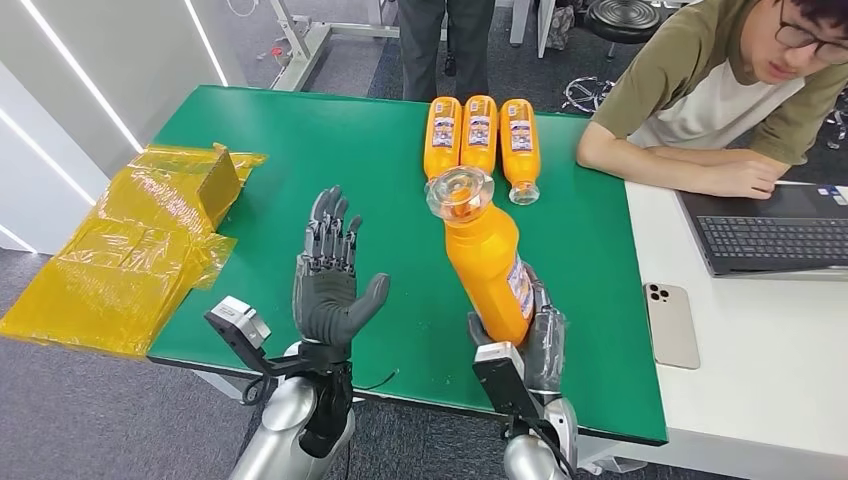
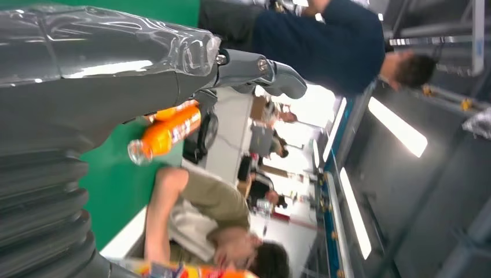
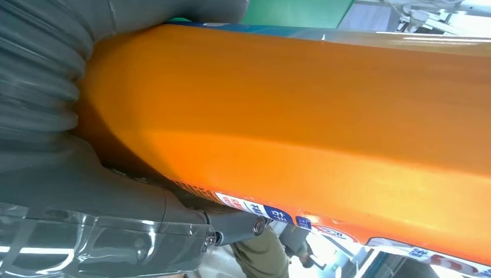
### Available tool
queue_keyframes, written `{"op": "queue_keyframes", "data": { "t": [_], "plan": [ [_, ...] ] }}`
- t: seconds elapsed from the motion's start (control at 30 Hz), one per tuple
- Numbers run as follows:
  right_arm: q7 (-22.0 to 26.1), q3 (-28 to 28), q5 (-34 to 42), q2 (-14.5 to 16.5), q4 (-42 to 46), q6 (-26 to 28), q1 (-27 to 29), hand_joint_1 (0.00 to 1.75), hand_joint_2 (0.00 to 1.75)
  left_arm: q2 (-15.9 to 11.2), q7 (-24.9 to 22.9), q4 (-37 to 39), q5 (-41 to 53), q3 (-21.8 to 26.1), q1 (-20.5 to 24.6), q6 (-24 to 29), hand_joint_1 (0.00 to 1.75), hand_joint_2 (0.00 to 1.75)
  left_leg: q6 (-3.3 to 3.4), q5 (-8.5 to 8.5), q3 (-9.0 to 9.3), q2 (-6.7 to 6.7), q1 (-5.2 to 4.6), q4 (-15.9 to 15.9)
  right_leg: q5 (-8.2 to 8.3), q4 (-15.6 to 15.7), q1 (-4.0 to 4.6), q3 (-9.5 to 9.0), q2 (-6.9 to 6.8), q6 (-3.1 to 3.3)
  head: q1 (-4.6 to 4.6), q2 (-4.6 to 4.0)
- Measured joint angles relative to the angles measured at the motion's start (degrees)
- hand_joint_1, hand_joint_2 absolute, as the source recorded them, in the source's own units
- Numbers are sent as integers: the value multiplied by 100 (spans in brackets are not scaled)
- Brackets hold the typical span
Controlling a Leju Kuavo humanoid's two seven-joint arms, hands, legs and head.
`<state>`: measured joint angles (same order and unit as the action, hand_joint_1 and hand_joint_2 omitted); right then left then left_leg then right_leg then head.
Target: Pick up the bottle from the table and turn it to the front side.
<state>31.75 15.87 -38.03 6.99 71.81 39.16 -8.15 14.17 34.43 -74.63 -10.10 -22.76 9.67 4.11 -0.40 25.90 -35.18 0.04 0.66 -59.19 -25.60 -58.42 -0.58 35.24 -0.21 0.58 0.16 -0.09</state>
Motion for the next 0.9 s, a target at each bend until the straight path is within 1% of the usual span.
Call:
{"op": "queue_keyframes", "data": {
  "t": [0.1,0.2,0.3,0.43,0.6,0.73,0.9],
  "plan": [
    [-165,3,-261,92,135,1,124,175,175,-1,-98,3,-166,-68,15,-454,0,175,0,0,0,0,0,0,0,0,0,1,0,0,-1,0],
    [-414,35,-337,104,228,1,235,175,175,-1,-122,13,-210,-121,27,-713,0,175,2,2,0,0,0,0,-1,0,0,1,1,0,0,0],
    [-587,192,-398,72,260,-1,286,175,175,0,-136,52,-152,-157,43,-753,0,175,2,2,1,3,0,0,0,0,0,2,5,0,-1,0],
    [-736,536,-742,7,260,-65,281,175,175,7,-154,246,-69,-192,76,-694,0,175,2,2,2,3,0,0,-1,0,0,2,6,0,-1,0],
    [-1228,855,-1346,-90,222,-587,224,175,175,11,-70,468,-58,-196,101,-738,0,175,2,2,2,4,0,0,0,0,0,2,7,0,-1,0],
    [-1403,1005,-1734,-146,169,-989,214,175,175,14,-66,563,-12,-187,110,-769,0,175,2,2,0,3,0,0,-1,0,0,3,6,0,-1,0],
    [-1678,1015,-2051,-196,142,-1466,155,175,175,14,-9,668,-6,-133,108,-782,0,175,1,3,0,4,0,0,-1,1,0,4,8,0,-1,0]
  ]
}}
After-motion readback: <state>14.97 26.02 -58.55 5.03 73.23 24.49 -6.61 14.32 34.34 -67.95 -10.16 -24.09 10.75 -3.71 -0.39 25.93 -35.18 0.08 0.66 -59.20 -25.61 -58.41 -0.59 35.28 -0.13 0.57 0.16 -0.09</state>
